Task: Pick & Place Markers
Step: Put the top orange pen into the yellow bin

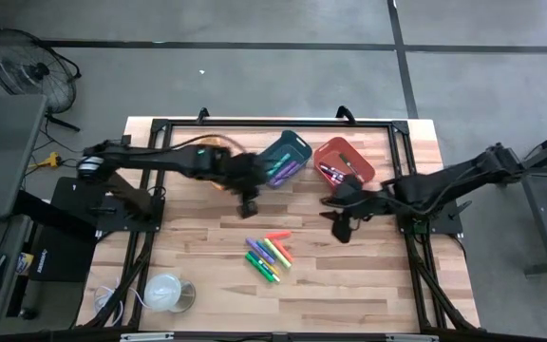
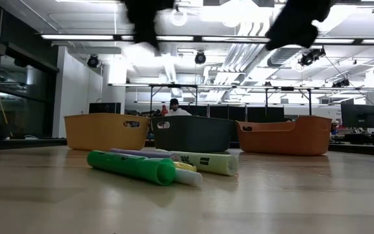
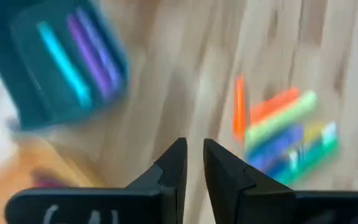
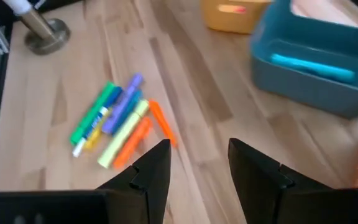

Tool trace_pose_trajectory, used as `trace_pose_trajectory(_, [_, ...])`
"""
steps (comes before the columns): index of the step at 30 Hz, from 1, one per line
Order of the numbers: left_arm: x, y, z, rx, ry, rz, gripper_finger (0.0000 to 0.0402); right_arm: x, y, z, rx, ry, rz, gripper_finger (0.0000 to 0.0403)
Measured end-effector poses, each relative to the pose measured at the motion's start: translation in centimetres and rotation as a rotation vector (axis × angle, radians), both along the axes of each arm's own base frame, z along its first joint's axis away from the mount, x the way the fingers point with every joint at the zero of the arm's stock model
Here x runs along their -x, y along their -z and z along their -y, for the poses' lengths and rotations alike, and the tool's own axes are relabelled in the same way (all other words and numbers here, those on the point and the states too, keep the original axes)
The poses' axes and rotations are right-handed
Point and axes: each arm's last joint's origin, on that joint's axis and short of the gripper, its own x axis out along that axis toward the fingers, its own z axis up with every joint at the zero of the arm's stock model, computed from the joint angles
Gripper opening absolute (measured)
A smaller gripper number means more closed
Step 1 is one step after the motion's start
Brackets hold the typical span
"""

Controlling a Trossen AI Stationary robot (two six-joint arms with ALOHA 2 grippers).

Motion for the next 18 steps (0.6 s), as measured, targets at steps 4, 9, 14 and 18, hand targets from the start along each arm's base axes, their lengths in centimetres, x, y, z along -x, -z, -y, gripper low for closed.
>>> trace_pose_trajectory(4, [3.5, 1.0, 0.9, 0.062, -0.011, 0.135, 0.0046, -2.8, 0.9, -0.2, -0.028, -0.032, -0.057, 0.0149])
trace_pose_trajectory(9, [7.2, 2.3, 2.4, 0.149, 0.022, 0.265, 0.0046, -6.9, 1.5, -0.6, 0.0, -0.135, -0.134, 0.0149])
trace_pose_trajectory(14, [9.7, 3.3, 3.8, 0.163, 0.055, 0.292, 0.0046, -10.7, 2.8, -1.1, 0.083, -0.251, -0.27, 0.0149])
trace_pose_trajectory(18, [11.4, 4.2, 4.5, 0.141, 0.069, 0.286, 0.0046, -13.1, 4.5, -1.5, 0.056, -0.313, -0.411, 0.0149])
